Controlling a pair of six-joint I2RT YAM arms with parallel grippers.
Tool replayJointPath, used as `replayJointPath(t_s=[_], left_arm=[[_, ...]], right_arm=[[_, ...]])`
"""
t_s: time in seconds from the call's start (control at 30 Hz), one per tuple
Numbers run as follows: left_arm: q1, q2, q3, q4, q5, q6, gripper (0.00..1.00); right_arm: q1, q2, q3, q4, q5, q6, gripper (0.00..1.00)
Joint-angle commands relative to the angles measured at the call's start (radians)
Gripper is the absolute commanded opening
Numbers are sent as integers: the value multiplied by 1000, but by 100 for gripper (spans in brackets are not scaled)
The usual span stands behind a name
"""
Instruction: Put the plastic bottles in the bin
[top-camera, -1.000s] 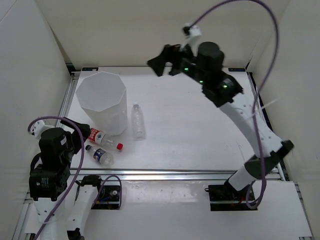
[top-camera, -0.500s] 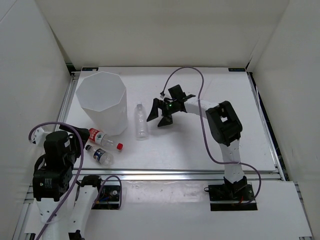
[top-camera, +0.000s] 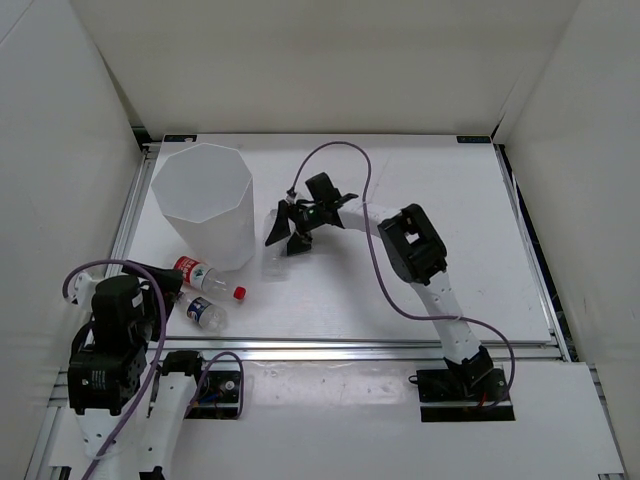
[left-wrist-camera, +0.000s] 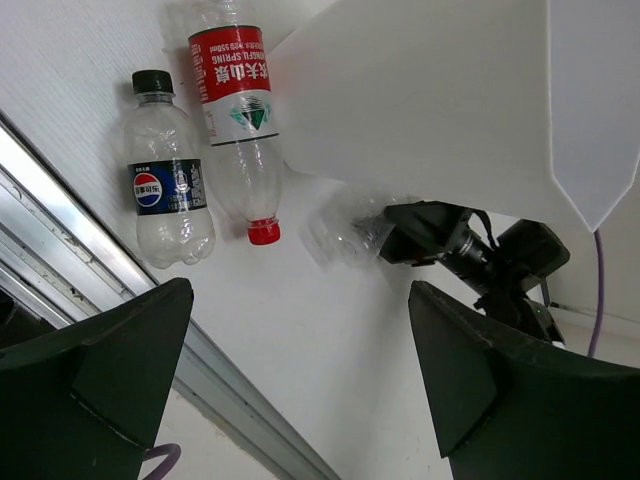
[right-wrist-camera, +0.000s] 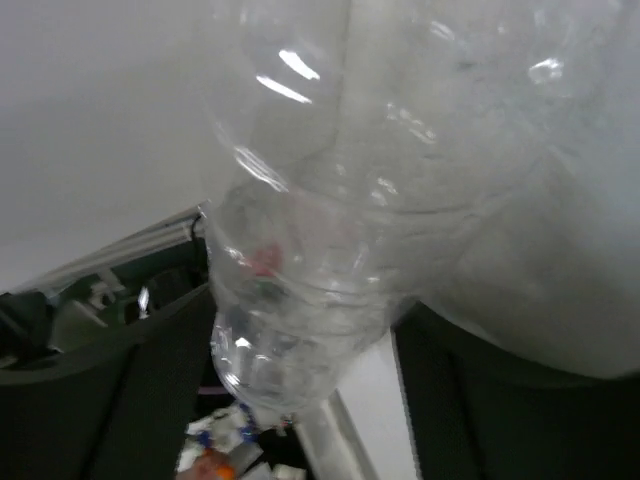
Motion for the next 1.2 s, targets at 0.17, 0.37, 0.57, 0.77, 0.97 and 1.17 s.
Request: replayJointPath(t_s=[0.17, 0.37, 0.57, 0.77, 0.97, 1.17], left_arm=[[-3, -51, -12, -44, -57, -97, 100], [-3, -120, -99, -44, -75, -194, 100], [-3, -80, -130, -44, -55, -199, 100], [-12, 20, -53, -33, -31, -127, 100], [-12, 135, 2, -33, 35, -22, 100], [-12, 103, -100, 11, 81, -84, 100]], right_arm=[[-55, -214, -295, -27, 65, -78, 33], [-147, -670, -425, -20, 192, -107, 31], [-13, -532, 284, -172, 364, -245, 30], [112, -278, 649, -79, 495, -312, 32], [231, -192, 729, -66, 504, -447, 85], [183, -520, 543, -145, 648, -568, 100]])
